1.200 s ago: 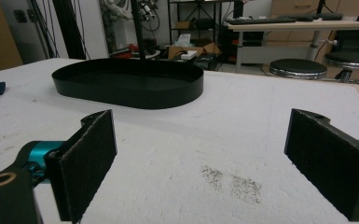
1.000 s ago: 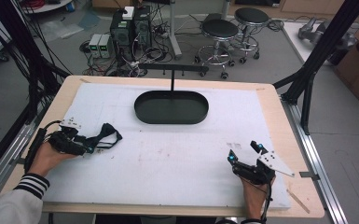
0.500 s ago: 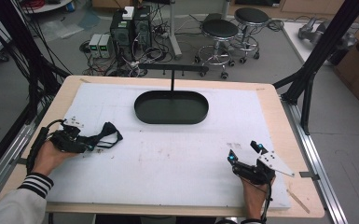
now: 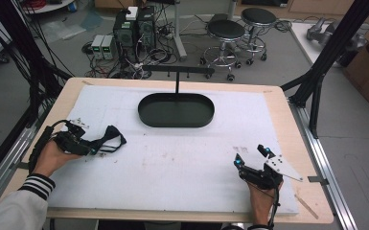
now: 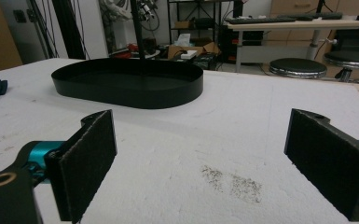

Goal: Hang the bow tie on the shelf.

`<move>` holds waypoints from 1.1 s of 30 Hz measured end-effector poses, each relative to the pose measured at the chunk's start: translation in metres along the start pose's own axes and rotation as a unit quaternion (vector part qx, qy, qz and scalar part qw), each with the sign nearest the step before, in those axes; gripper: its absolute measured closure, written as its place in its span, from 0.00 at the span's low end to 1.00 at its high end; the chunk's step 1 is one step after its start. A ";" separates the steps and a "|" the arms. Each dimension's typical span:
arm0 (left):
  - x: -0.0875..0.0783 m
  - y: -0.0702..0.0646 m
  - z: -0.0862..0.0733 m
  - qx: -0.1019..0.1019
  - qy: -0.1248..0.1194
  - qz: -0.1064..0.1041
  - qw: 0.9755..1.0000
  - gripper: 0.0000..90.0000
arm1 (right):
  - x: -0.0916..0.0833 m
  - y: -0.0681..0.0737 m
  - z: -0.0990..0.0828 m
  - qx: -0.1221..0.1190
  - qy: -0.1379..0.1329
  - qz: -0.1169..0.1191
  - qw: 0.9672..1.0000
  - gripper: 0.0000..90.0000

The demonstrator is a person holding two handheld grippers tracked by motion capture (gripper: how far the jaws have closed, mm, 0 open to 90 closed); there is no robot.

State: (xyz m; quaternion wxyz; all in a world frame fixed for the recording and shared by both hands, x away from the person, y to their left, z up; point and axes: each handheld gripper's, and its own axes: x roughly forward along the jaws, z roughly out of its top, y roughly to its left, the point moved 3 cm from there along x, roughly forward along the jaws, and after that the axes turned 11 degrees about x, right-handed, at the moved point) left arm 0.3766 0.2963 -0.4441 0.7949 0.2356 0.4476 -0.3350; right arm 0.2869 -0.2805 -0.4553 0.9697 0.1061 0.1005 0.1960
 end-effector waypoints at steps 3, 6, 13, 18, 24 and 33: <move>-0.001 0.000 0.001 0.004 -0.002 0.000 1.000 0.73 | 0.000 0.000 0.000 0.001 0.000 0.000 1.000 0.09; -0.002 -0.001 0.001 0.004 -0.002 0.004 1.000 0.82 | 0.000 0.000 0.000 0.001 0.000 0.000 1.000 0.09; -0.002 -0.004 0.002 0.013 0.001 0.014 1.000 0.91 | 0.000 0.000 0.000 0.002 0.001 0.000 1.000 0.09; -0.002 -0.006 0.002 0.018 -0.002 0.021 1.000 0.93 | 0.000 0.000 0.000 0.002 0.001 0.000 1.000 0.09; -0.004 -0.006 0.002 0.013 -0.019 0.019 1.000 0.93 | 0.000 -0.001 0.000 0.000 -0.002 0.000 1.000 0.09; -0.014 -0.007 0.008 0.021 -0.075 0.031 0.996 0.93 | 0.000 -0.001 0.000 0.000 -0.002 0.000 1.000 0.09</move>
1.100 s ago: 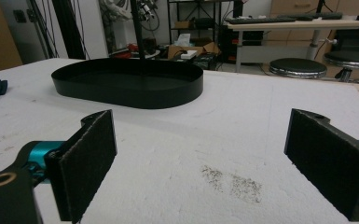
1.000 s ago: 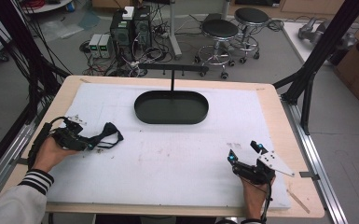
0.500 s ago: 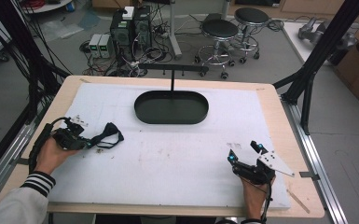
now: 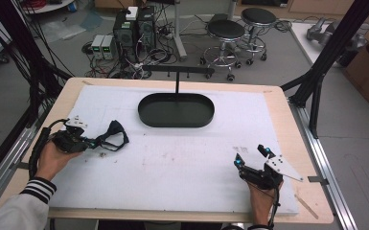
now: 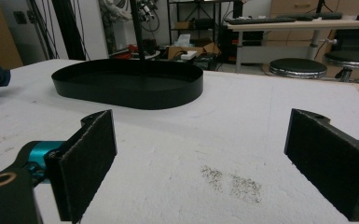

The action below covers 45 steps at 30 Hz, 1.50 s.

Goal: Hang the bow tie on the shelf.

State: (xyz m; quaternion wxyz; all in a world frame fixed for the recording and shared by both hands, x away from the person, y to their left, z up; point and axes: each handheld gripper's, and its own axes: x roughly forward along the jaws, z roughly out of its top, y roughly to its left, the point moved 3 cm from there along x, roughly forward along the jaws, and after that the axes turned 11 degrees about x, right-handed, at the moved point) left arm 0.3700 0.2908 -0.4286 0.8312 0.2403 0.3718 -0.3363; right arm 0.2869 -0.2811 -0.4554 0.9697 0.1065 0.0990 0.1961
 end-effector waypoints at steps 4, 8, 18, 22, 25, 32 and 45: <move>-0.007 0.001 0.004 0.003 -0.038 0.016 0.999 0.93 | 0.000 0.000 0.000 0.001 0.001 0.000 1.000 0.09; -0.014 -0.001 0.009 0.017 -0.077 0.041 0.996 0.93 | 0.000 0.000 0.000 0.000 0.000 0.000 1.000 0.09; -0.033 -0.012 0.045 0.052 -0.181 0.078 0.979 0.93 | 0.001 0.001 0.000 -0.002 0.003 0.000 1.000 0.09; -0.036 -0.016 0.064 0.056 -0.204 0.075 0.975 0.93 | 0.001 0.000 0.000 -0.002 0.002 0.001 1.000 0.09; -0.038 -0.018 0.076 0.061 -0.217 0.081 0.971 0.93 | 0.000 0.000 0.000 -0.002 0.002 0.001 1.000 0.09; -0.039 -0.016 0.098 0.067 -0.229 0.092 0.967 0.93 | 0.001 0.000 0.000 0.000 0.002 0.001 1.000 0.09; -0.025 -0.004 0.140 0.068 -0.262 0.095 0.958 0.93 | 0.001 0.001 0.000 -0.005 0.004 0.000 1.000 0.09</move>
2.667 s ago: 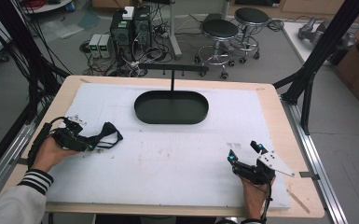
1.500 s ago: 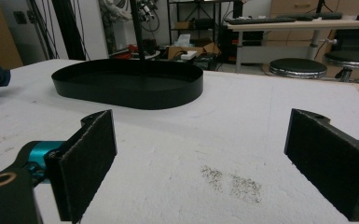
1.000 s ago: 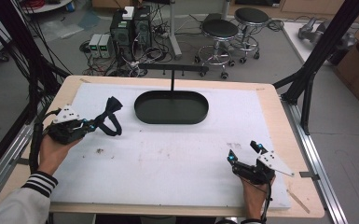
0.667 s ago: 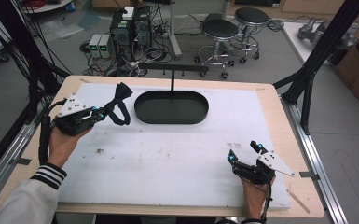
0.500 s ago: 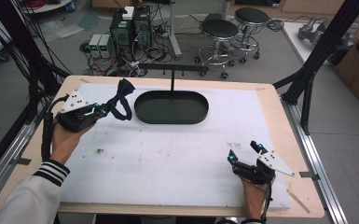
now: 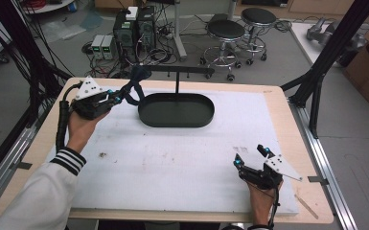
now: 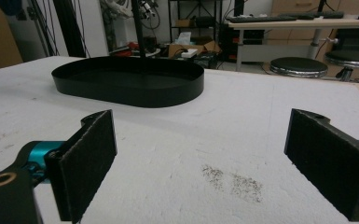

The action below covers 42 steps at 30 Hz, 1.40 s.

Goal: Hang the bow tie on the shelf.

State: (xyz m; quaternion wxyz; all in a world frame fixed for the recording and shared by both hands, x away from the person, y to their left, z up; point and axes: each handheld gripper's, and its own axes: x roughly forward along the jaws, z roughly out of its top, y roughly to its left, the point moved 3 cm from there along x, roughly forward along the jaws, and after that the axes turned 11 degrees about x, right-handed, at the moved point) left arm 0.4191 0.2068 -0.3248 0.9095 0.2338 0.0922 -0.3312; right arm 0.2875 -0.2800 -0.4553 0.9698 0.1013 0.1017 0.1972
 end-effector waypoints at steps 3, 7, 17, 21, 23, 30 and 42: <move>0.009 0.004 0.007 0.001 -0.004 0.005 1.000 0.93 | 0.000 0.000 0.000 0.001 0.000 0.000 1.000 0.09; 0.019 0.008 0.018 0.005 -0.008 0.007 1.000 0.93 | 0.000 0.000 0.000 0.000 0.000 0.000 1.000 0.09; 0.049 0.014 0.032 0.011 0.004 0.007 1.000 0.93 | -0.001 0.000 0.000 0.003 -0.002 0.001 1.000 0.09; 0.059 0.017 0.033 0.017 0.003 0.018 1.000 0.93 | 0.000 0.000 0.000 0.005 -0.002 0.001 1.000 0.09; 0.064 0.018 0.031 0.015 0.002 0.023 1.000 0.93 | 0.000 0.000 0.000 0.005 -0.001 0.002 1.000 0.09; 0.074 0.021 0.025 0.008 0.007 0.036 0.999 0.93 | 0.000 0.000 0.000 0.006 -0.001 0.002 1.000 0.09; 0.081 0.025 0.018 0.015 0.013 0.061 0.998 0.92 | 0.000 0.000 0.000 0.007 0.000 0.002 1.000 0.09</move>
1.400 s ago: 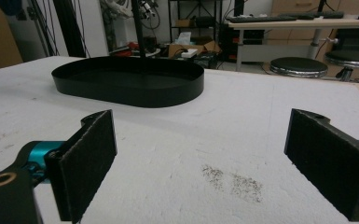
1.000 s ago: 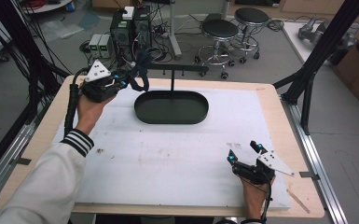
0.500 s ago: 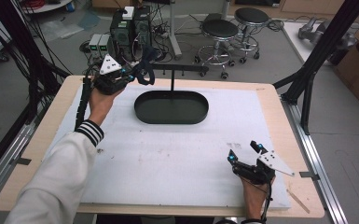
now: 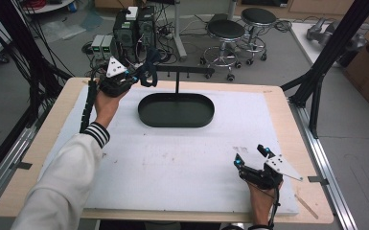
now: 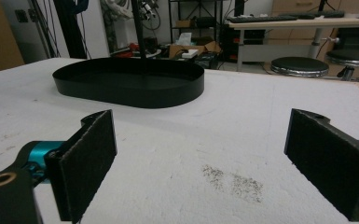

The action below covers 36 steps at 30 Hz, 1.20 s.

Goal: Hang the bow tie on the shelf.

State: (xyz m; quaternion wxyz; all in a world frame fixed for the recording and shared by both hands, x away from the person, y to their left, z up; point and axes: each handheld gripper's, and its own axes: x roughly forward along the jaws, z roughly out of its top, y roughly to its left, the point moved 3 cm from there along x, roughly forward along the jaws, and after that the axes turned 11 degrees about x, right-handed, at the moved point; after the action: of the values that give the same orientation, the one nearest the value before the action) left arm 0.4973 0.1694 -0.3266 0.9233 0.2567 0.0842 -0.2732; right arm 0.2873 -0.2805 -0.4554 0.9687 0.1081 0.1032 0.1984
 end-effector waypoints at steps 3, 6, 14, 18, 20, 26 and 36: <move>0.000 0.001 -0.003 -0.002 0.003 0.005 1.000 0.92 | 0.000 0.000 0.000 -0.001 0.000 0.000 1.000 0.09; 0.001 0.000 -0.006 -0.003 0.005 0.005 1.000 0.92 | 0.000 0.000 0.000 -0.001 -0.001 0.000 1.000 0.09; 0.004 -0.002 -0.010 -0.004 0.020 0.001 1.000 0.87 | 0.000 0.000 0.000 -0.001 -0.001 0.000 1.000 0.09; 0.003 -0.003 -0.013 -0.008 0.019 -0.001 1.000 0.86 | 0.000 0.000 0.000 0.000 -0.001 -0.001 1.000 0.09; 0.003 -0.004 -0.016 -0.005 0.022 -0.002 1.000 0.85 | 0.000 0.000 0.000 -0.001 -0.001 -0.001 1.000 0.09; 0.000 -0.003 -0.025 -0.015 0.030 0.003 0.999 0.70 | 0.000 0.000 0.000 -0.002 -0.002 -0.001 1.000 0.09; -0.047 -0.006 -0.047 -0.077 -0.015 -0.044 0.996 0.24 | -0.001 0.000 0.000 0.001 -0.005 0.002 1.000 0.09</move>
State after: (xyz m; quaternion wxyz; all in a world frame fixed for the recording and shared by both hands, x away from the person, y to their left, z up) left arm 0.4539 0.2120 -0.3555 0.9286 0.1769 0.1024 -0.3099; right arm 0.2863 -0.2809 -0.4553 0.9687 0.1105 0.0983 0.1995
